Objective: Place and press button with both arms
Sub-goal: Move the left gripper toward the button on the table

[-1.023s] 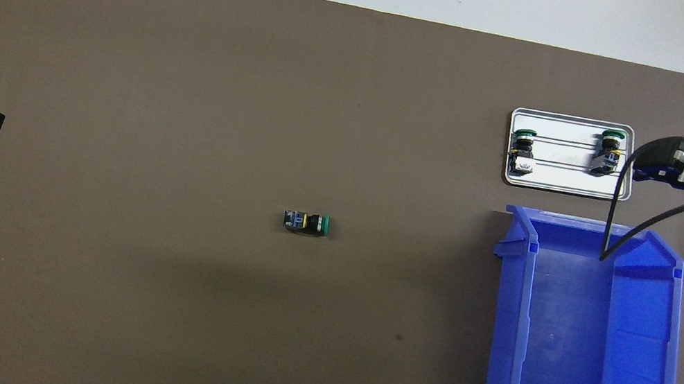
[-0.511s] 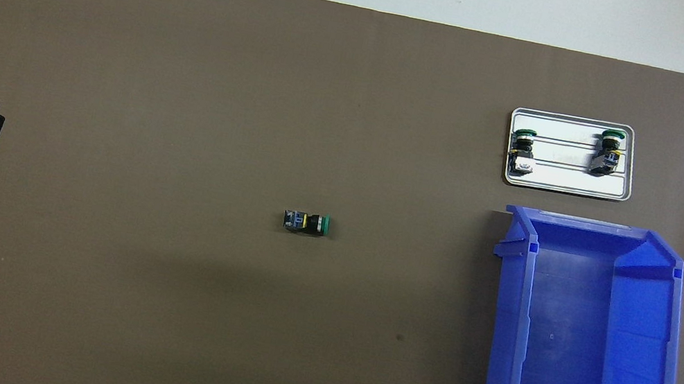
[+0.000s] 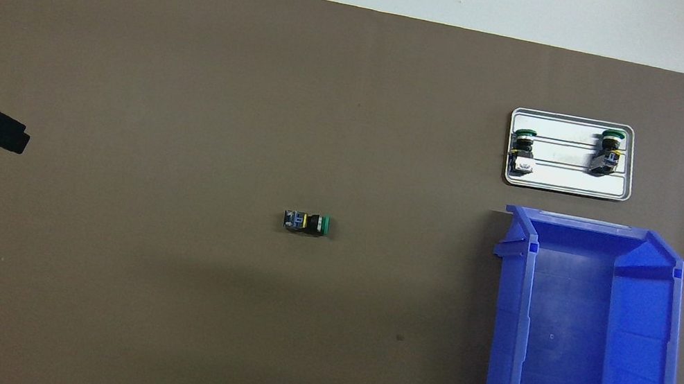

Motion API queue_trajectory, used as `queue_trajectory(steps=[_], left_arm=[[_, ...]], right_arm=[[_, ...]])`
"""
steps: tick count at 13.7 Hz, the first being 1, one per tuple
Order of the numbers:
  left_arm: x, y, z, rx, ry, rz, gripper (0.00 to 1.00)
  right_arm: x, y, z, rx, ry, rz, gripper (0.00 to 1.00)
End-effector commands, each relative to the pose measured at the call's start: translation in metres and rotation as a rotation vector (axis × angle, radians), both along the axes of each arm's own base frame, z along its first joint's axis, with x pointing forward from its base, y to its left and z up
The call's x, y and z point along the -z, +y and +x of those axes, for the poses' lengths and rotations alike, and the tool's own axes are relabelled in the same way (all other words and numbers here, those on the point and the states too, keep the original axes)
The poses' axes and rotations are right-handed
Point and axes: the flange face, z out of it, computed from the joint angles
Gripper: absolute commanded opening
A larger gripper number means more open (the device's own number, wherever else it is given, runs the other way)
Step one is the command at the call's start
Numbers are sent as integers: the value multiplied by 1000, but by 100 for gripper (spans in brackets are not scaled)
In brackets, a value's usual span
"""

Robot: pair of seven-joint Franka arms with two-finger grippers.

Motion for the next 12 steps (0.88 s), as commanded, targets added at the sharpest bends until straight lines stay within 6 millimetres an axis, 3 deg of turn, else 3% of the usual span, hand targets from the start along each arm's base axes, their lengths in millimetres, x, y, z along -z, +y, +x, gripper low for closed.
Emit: queue_trajectory(steps=[1, 6, 12], left_arm=[[8, -21, -9, 134, -38, -15, 96], [42, -80, -25, 367, -126, -29, 92], [87, -129, -25, 727, -178, -39, 86]], right_arm=[[-1, 3, -8, -24, -10, 18, 100], [1, 9, -9, -133, 1, 11, 100], [3, 14, -9, -143, 11, 12, 100]])
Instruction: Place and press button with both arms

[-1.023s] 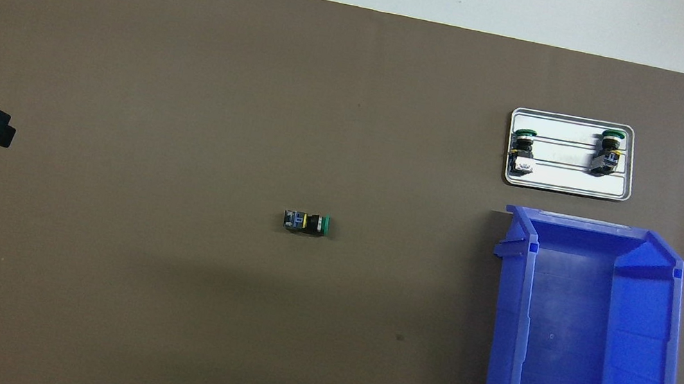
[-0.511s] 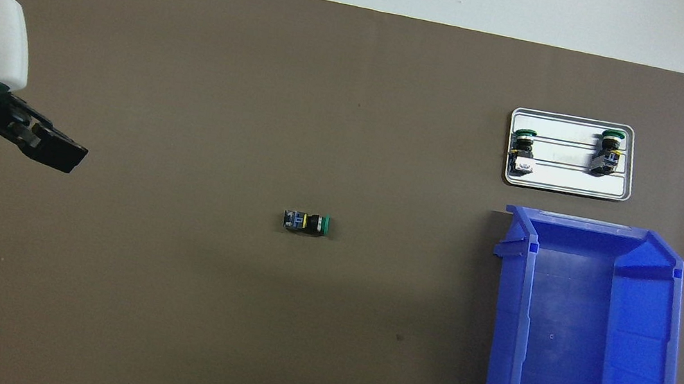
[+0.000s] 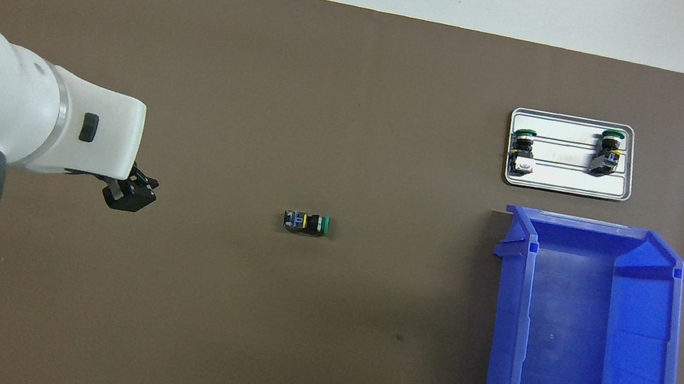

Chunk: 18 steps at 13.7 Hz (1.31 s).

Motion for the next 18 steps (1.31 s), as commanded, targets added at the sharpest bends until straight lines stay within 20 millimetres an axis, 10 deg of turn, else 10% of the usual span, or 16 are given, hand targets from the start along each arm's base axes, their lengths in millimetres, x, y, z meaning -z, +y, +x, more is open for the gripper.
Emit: queue_trajectory(steps=[1, 8, 18], left_arm=[[32, -24, -6, 144, -18, -25, 85], [124, -114, -18, 219, -49, -105, 88], [243, -193, -51, 219, -33, -106, 91]], right_arm=[[1, 0, -9, -25, 8, 13, 100], [8, 1, -13, -80, 54, -39, 100], [7, 1, -14, -72, 51, -23, 100]])
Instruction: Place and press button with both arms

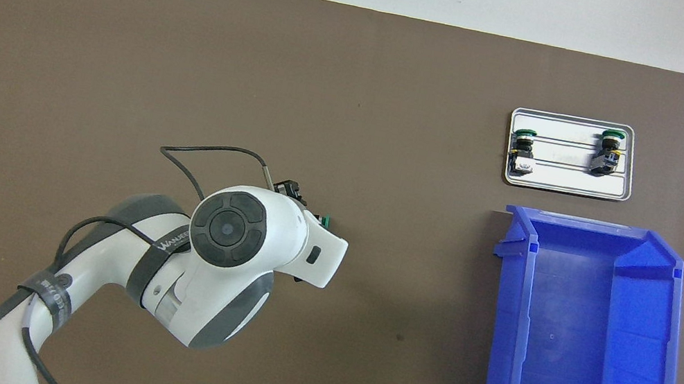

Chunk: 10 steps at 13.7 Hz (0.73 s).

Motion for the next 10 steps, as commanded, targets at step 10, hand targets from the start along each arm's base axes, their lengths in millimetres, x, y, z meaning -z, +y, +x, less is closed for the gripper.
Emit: queue_trajectory(steps=[10], left_arm=[[57, -33, 11, 12, -19, 29, 90]], right_arm=[[-2, 3, -9, -14, 2, 20, 100]])
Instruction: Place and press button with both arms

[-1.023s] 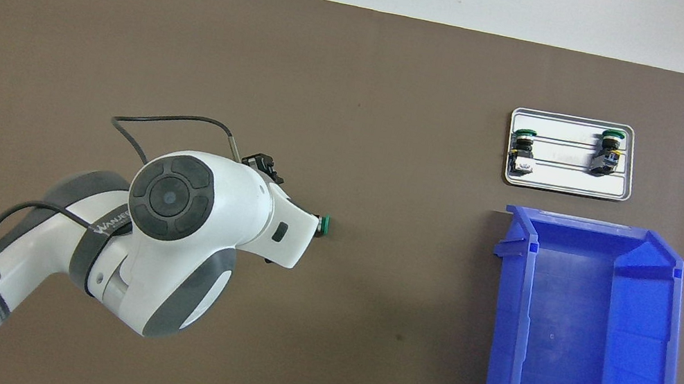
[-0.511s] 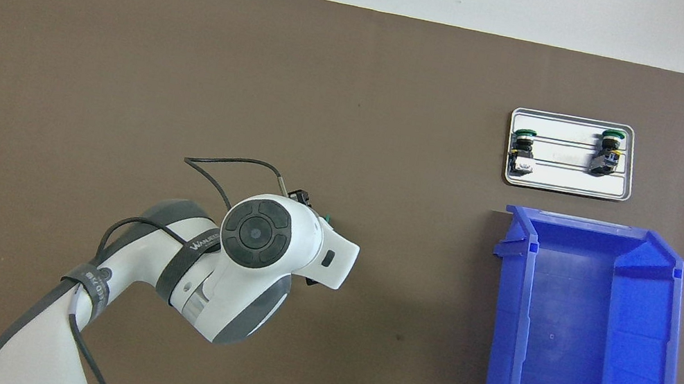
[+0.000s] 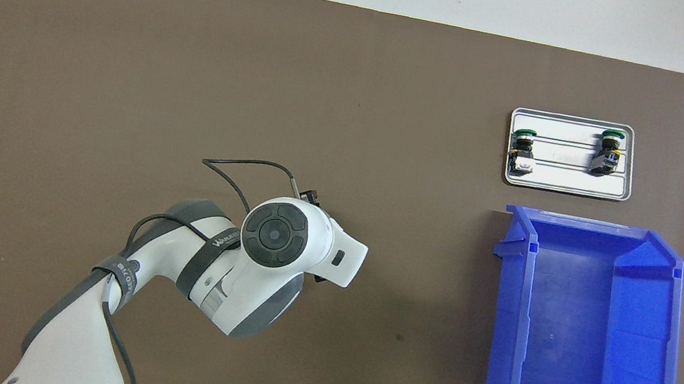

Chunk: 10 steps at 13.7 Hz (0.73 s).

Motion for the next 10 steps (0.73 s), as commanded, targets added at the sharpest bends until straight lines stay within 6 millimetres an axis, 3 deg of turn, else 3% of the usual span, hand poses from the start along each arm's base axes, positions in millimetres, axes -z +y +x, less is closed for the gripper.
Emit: queue_trajectory(steps=[1, 9, 10], left_arm=[[2, -7, 8, 23, -36, 28, 90], [5, -1, 11, 74, -69, 83, 78], [5, -1, 11, 74, -69, 83, 70]], right_arm=[[-3, 3, -9, -15, 0, 14, 100], [-3, 4, -9, -16, 0, 14, 100], [-3, 4, -9, -16, 0, 14, 100]])
